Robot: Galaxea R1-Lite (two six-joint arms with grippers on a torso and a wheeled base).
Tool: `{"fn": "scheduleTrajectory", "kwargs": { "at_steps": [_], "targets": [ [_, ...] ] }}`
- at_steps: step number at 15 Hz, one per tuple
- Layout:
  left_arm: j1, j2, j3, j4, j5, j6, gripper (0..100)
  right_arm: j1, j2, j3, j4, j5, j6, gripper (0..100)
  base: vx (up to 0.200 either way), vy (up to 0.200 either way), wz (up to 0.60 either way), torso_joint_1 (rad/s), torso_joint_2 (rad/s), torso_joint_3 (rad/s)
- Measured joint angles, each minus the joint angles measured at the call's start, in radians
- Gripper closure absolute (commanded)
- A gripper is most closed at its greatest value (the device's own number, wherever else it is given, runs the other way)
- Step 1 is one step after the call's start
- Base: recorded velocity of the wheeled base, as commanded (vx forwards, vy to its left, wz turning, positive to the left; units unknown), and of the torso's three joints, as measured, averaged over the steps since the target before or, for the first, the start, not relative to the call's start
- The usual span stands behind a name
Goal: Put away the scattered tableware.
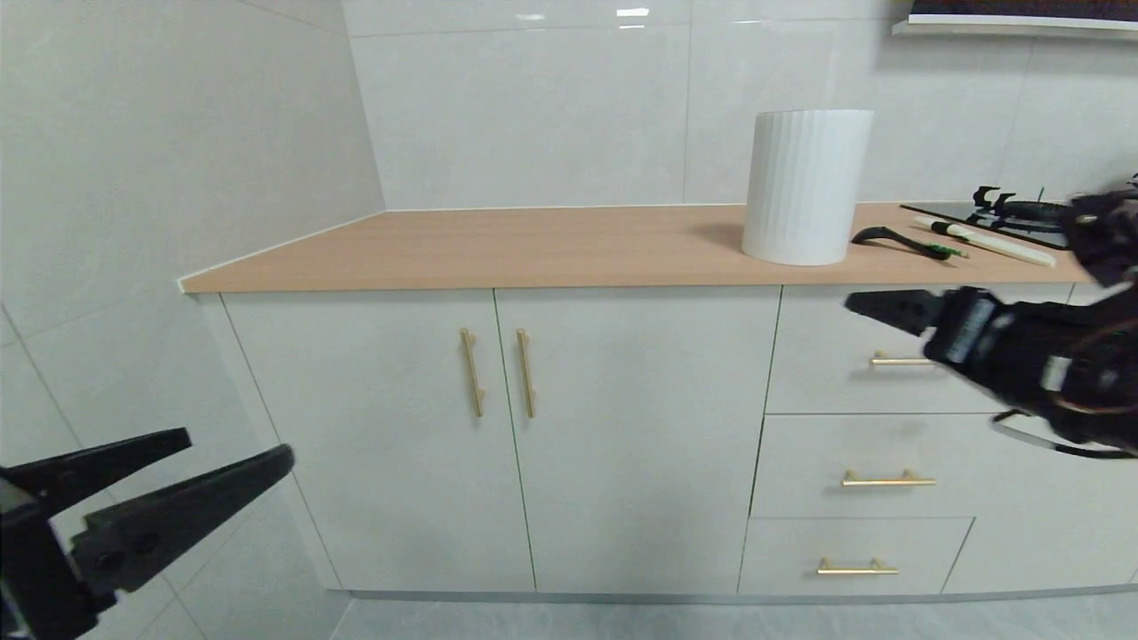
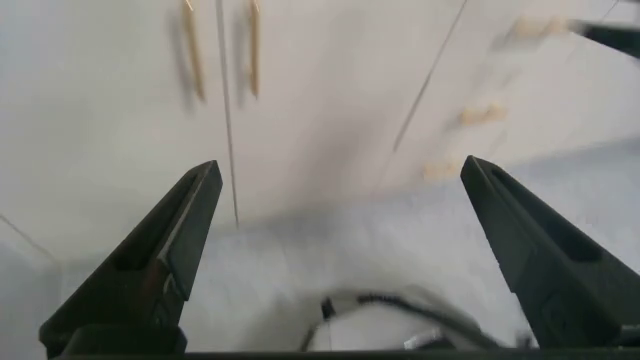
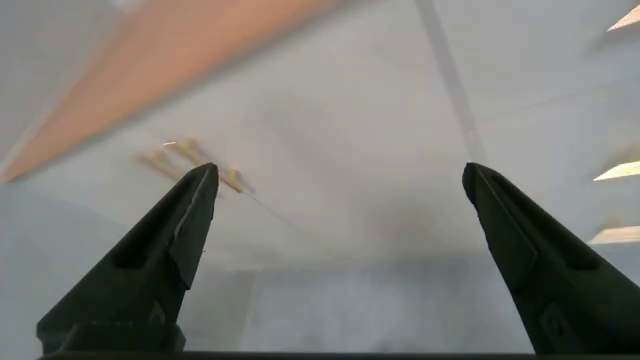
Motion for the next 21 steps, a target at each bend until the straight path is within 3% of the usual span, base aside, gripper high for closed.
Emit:
{"fn": "scheduleTrajectory", "kwargs": {
  "at_steps": [3, 6, 9, 12, 15, 18, 19, 20, 21],
  "targets": [
    [0.063, -0.197, 0.088, 0.012, 0.004, 0.019, 0, -0.053, -0.417, 0.181, 0.074, -0.019, -0.207, 0, 0.0, 0.0, 0.0, 0.0, 0.0, 0.0],
    [0.147, -0.42, 0.131, 0.128, 0.003, 0.045, 0, -0.181, -0.78, 0.283, 0.233, -0.03, -0.334, 0, 0.0, 0.0, 0.0, 0.0, 0.0, 0.0],
    [0.265, -0.634, 0.161, 0.226, 0.001, 0.06, 0, -0.287, -1.067, 0.332, 0.411, -0.089, -0.43, 0, 0.0, 0.0, 0.0, 0.0, 0.0, 0.0],
    [0.363, -0.732, 0.248, 0.185, 0.047, 0.082, 0, -0.416, -1.206, 0.376, 0.464, -0.13, -0.479, 0, 0.0, 0.0, 0.0, 0.0, 0.0, 0.0],
    [0.427, -0.766, 0.398, 0.006, 0.112, 0.158, 0, -0.461, -1.283, 0.476, 0.458, -0.186, -0.493, 0, 0.0, 0.0, 0.0, 0.0, 0.0, 0.0],
    [0.516, -0.821, 0.563, -0.054, 0.123, 0.299, 0, -0.469, -1.303, 0.639, 0.329, -0.189, -0.513, 0, 0.0, 0.0, 0.0, 0.0, 0.0, 0.0],
    [0.53, -0.837, 0.605, -0.056, 0.126, 0.323, 0, -0.469, -1.306, 0.693, 0.267, -0.181, -0.544, 0, 0.0, 0.0, 0.0, 0.0, 0.0, 0.0],
    [0.537, -0.848, 0.628, -0.048, 0.122, 0.32, 0, -0.469, -1.307, 0.727, 0.251, -0.157, -0.565, 0, 0.0, 0.0, 0.0, 0.0, 0.0, 0.0],
    [0.541, -0.856, 0.639, -0.047, 0.081, 0.3, 0, -0.469, -1.308, 0.747, 0.283, -0.096, -0.578, 0, 0.0, 0.0, 0.0, 0.0, 0.0, 0.0]
  ]
}}
